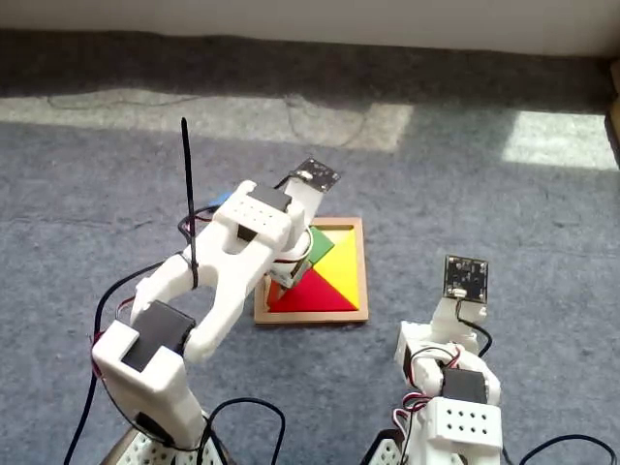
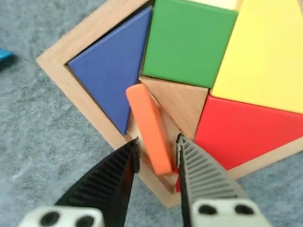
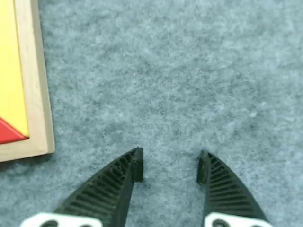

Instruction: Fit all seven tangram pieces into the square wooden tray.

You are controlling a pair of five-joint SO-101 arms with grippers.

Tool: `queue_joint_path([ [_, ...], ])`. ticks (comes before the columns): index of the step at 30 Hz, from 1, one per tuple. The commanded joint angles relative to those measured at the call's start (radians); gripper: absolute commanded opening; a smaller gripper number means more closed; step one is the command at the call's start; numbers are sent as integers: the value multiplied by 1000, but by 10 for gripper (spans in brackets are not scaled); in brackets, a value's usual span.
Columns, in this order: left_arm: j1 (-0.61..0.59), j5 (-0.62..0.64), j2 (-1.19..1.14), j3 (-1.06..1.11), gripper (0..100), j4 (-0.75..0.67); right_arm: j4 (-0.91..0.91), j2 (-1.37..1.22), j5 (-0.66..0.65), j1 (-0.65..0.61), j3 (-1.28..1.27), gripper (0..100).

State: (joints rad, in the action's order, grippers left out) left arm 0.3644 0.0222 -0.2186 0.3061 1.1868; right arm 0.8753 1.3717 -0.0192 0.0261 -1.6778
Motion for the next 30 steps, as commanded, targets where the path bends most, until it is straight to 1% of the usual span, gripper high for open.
queue_joint_path([
  [1, 24, 12, 47, -36, 158, 49, -28, -1, -9, 22, -16, 202],
  [7, 30, 12, 140, -38, 158, 74, -28, -1, -9, 22, -16, 202],
  [13, 120, 12, 157, 2, 158, 68, -28, -1, -9, 22, -16, 202],
  [15, 134, 12, 156, 1, 158, 68, -28, -1, -9, 22, -16, 202],
  [22, 127, 12, 174, -10, 155, 75, -28, -1, -9, 22, -16, 202],
  [25, 127, 12, 231, 1, 154, 75, -28, -1, -9, 22, -16, 202],
  [27, 124, 11, 289, 1, 154, 100, -28, -1, -9, 22, -16, 202],
  [30, 82, 8, 380, 1, 154, 133, -28, -1, -9, 22, -16, 202],
])
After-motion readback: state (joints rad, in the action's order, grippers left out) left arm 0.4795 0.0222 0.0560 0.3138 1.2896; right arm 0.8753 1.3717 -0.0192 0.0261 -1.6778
